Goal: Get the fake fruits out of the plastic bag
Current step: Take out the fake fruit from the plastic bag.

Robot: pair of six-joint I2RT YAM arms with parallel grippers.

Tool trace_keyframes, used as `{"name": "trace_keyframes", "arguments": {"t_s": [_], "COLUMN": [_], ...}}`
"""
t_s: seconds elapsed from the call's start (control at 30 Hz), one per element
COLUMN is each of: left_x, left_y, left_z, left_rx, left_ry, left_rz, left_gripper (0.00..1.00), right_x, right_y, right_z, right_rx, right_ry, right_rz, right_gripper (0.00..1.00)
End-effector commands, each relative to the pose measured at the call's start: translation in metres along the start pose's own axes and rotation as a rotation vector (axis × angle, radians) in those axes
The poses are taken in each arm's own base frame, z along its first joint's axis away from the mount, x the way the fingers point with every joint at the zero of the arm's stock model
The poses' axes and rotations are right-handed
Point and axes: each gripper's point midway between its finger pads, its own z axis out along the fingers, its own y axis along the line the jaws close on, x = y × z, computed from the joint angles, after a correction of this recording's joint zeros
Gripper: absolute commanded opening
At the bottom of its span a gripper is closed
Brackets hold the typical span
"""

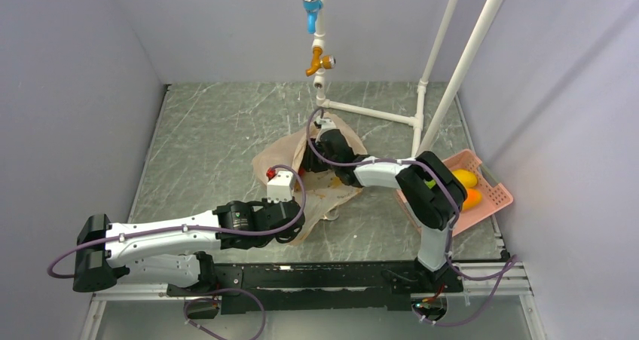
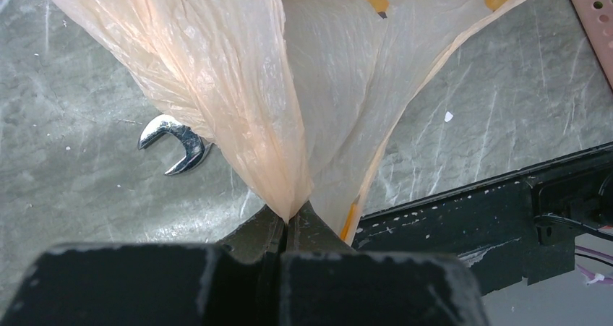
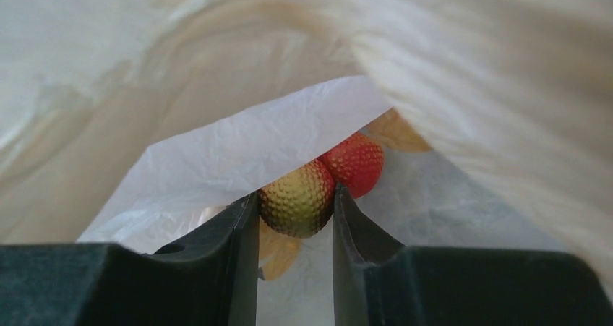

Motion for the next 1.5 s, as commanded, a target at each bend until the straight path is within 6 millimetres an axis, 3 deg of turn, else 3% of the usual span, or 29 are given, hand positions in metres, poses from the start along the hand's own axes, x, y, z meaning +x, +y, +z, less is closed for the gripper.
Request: {"name": "trace_keyframes", "arguments": {"t_s": [0.0, 0.2, 0.53, 0.77, 1.03, 1.2, 1.47], "left_x": [-0.016, -0.017, -0.018, -0.014, -0.006, -0.007, -0.009], "left_y": [-0.005, -0.005, -0.005, -0.004, -0.01, -0.009, -0.005], "left_z": [-0.006, -0.004, -0.002, 0.001, 0.01, 0.009, 0.006], "left_rx": [0.01, 0.008, 0.006, 0.006, -0.002, -0.009, -0.001], "left_ry": [-0.049, -0.057, -0.058, -0.048, -0.023, -0.021, -0.037], "left_rz": [-0.034, -0.036, -0.035, -0.035, -0.018, -0.018, -0.026], "left_gripper": [0.0, 0.0, 0.0, 0.0, 0.0, 0.0, 0.0], "right_x": [-0.042, -0.05, -0.047, -0.068, -0.099, -0.118, -0.144], "right_y": [0.016, 0.031, 0.04, 0.055, 0.089, 0.087, 0.062], "right_z": [-0.03, -0.077, -0.134, -0.174, -0.206, -0.233, -0.292], "right_rx": [-0.002, -0.052, -0.089, -0.131, -0.258, -0.212, -0.073], "right_ry": [-0.091, -0.115, -0.115, -0.174, -0.24, -0.308, -0.486], "right_rz": [-0.019, -0.027, -0.018, -0.039, -0.029, -0.053, -0.074], "right_gripper": [0.0, 0.0, 0.0, 0.0, 0.0, 0.0, 0.0]}}
